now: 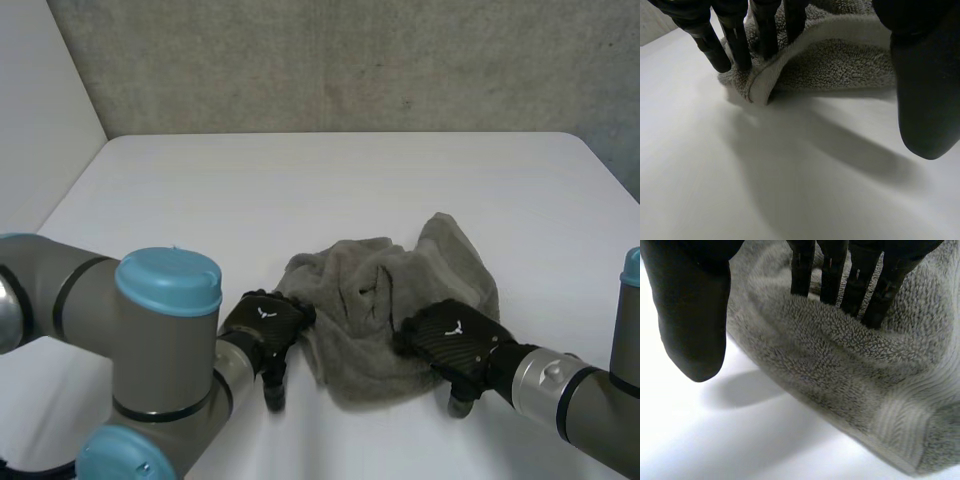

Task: Fold the towel.

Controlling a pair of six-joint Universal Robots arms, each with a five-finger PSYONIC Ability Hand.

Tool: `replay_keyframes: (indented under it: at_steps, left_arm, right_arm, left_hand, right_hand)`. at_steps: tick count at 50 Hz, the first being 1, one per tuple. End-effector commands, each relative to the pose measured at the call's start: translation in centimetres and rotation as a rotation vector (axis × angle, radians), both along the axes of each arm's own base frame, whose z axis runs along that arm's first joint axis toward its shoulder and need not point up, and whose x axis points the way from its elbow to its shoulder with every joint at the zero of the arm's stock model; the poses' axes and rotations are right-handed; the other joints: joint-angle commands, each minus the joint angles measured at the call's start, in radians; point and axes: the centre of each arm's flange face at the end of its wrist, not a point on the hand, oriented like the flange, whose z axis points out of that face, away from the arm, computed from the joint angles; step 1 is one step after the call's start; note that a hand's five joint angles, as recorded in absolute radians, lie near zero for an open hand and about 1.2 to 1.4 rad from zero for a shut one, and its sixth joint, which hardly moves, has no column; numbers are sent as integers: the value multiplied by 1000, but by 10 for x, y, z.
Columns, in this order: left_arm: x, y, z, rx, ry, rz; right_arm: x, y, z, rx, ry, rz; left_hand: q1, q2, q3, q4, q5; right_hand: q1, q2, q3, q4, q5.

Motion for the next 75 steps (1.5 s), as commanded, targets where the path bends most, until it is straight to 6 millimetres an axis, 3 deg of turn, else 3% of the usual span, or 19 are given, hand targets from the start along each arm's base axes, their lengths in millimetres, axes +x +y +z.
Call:
replay_keyframes:
  at_steps: [1,11,18,21,23,24,35,46,48,51,53,57,61,62,64,66,68,73,75]
  left_arm:
    - [-12,-10,-3,-19,7,1]
    - [-28,-10,0,-36,73,-3]
    - [-43,-10,8,-96,155,-13]
    - [-46,-13,6,-115,162,-2]
    - [-47,-14,4,-122,161,0]
    - [-48,-16,4,-127,159,6]
    - [-47,-18,7,-130,162,14]
    - [-6,-38,120,-328,322,154]
    - [13,-39,167,-431,398,189]
    - [31,-43,195,-506,438,235]
    - [39,-48,201,-527,445,257]
    - [48,-56,198,-523,425,294]
    - [50,-61,166,-436,352,300]
    - [50,-61,166,-435,351,300]
    - [41,-77,131,-356,298,284]
    - [38,-86,128,-351,299,284]
    - [38,-97,131,-366,311,295]
    - [51,-130,177,-499,414,362]
    - [56,-141,219,-594,571,390]
  right_arm:
    - [-2,-17,-3,-101,19,-62]
    - [-4,-31,-15,-149,30,-119]
    - [-5,-44,-28,-165,60,-169]
    - [-5,-50,-30,-173,66,-195]
    - [-5,-57,-27,-176,43,-230]
    - [-5,-57,-27,-176,43,-231]
    - [-10,-76,37,-245,-183,-358]
    - [-32,-70,117,-221,-148,-392]
    - [-35,-69,130,-219,-133,-379]
    - [-38,-70,157,-259,-109,-345]
    - [-40,-67,174,-288,-61,-317]
    - [-41,-64,172,-254,2,-287]
    - [-35,-66,157,-206,66,-236]
    - [-30,-71,145,-191,91,-206]
    - [-18,-77,137,-201,96,-175]
    - [3,-94,135,-306,65,-150]
    - [12,-103,137,-376,43,-146]
    - [35,-133,161,-716,-95,-154]
    - [38,-138,172,-818,-154,-159]
  left_hand:
    - [-22,-26,-25,10,-208]
    - [25,21,22,57,-161]
    - [513,510,511,546,328]
    - [790,786,787,822,604]
    - [872,868,869,905,687]
    - [981,977,978,1013,795]
    - [1099,1095,1096,1131,913]
    - [1099,1095,1096,1131,913]
    - [1099,1095,1096,1131,913]
    - [1099,1095,1096,1131,913]
    - [1099,1095,1096,1131,913]
    - [1099,1095,1096,1131,913]
    - [1099,1095,1096,1131,913]
    - [1099,1095,1096,1131,913]
    - [1099,1095,1096,1131,913]
    - [1099,1095,1096,1131,913]
    - [1099,1095,1096,1131,913]
    - [1099,1095,1096,1131,913]
    - [1099,1095,1096,1131,913]
  right_hand:
    - [-20,-31,-29,-21,0]
    - [24,13,15,23,44]
    - [116,104,106,114,135]
    - [424,412,415,422,443]
    - [874,862,864,872,893]
    - [876,864,867,874,895]
    - [969,957,960,967,988]
    - [969,957,960,967,988]
    - [969,957,960,967,988]
    - [969,957,960,967,988]
    - [969,957,960,967,988]
    - [969,957,960,967,988]
    - [969,957,960,967,988]
    - [969,957,960,967,988]
    - [969,957,960,967,988]
    - [969,957,960,967,988]
    - [969,957,960,967,988]
    - [969,957,960,967,988]
    - [969,957,960,967,988]
